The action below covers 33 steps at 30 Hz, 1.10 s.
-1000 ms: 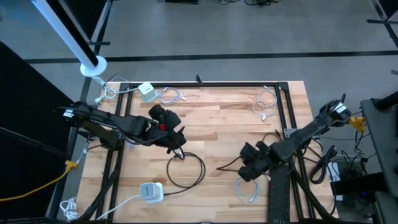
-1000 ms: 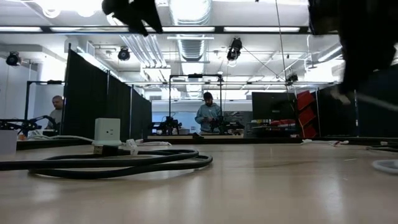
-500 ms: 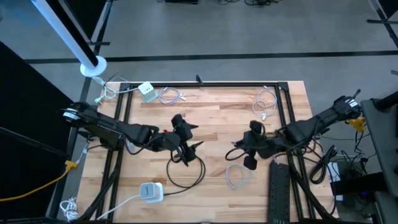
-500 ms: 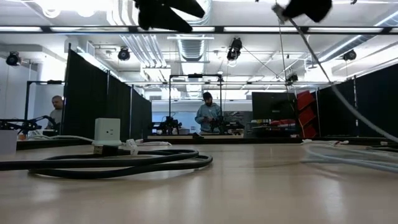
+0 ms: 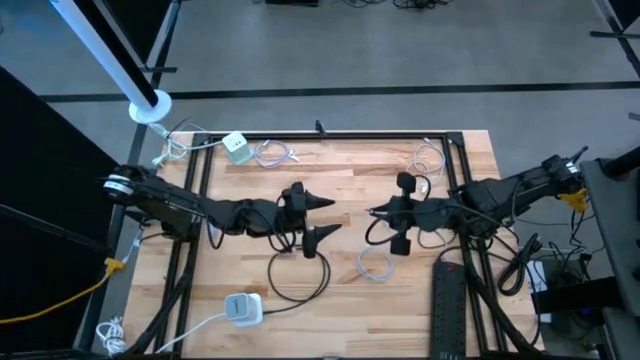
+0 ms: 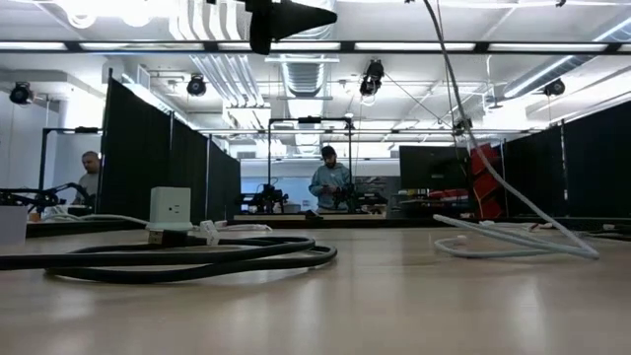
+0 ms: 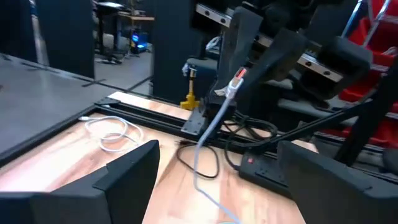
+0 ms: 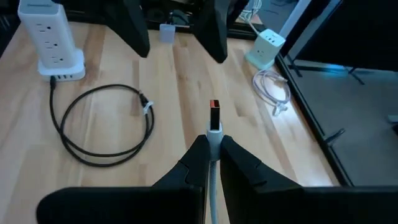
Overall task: Insert USB
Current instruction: Insert the bottom white USB cable into the black outlet extension
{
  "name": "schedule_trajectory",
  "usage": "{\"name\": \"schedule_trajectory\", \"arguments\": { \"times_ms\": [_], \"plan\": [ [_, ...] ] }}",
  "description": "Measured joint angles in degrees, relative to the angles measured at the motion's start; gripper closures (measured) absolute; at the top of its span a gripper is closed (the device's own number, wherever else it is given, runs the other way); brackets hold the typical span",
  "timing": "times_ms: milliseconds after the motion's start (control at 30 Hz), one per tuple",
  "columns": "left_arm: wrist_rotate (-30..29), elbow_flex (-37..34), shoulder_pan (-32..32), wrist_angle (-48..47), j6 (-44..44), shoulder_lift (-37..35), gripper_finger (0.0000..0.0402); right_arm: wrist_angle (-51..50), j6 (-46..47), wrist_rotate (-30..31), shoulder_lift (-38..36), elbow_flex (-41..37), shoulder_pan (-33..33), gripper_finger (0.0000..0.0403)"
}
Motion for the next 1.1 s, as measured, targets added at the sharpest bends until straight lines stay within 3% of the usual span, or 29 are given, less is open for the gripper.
{"name": "schedule_trajectory", "arguments": {
  "times_ms": [267, 533, 833, 1100],
  "plan": [
    [3.3, 0.0, 1.2, 0.0, -1.4, 0.0, 0.0088, 0.0, 3.0, -0.4, -0.7, 0.2, 0.0, 0.0390],
    [3.3, 0.5, 1.5, 0.1, 5.2, 0.0, 0.0088, 1.0, 1.5, -0.4, -0.7, 0.1, 0.0, 0.0390],
    [3.3, 3.3, 2.8, 1.5, 2.8, 0.2, 0.0088, 9.8, -13.7, -0.4, -0.7, 0.2, 0.0, 0.0390],
    [4.2, 6.8, 3.9, 1.4, -10.2, 1.7, 0.0088, 10.8, -26.7, -0.3, -0.7, 0.6, -0.1, 0.0390]
  ]
}}
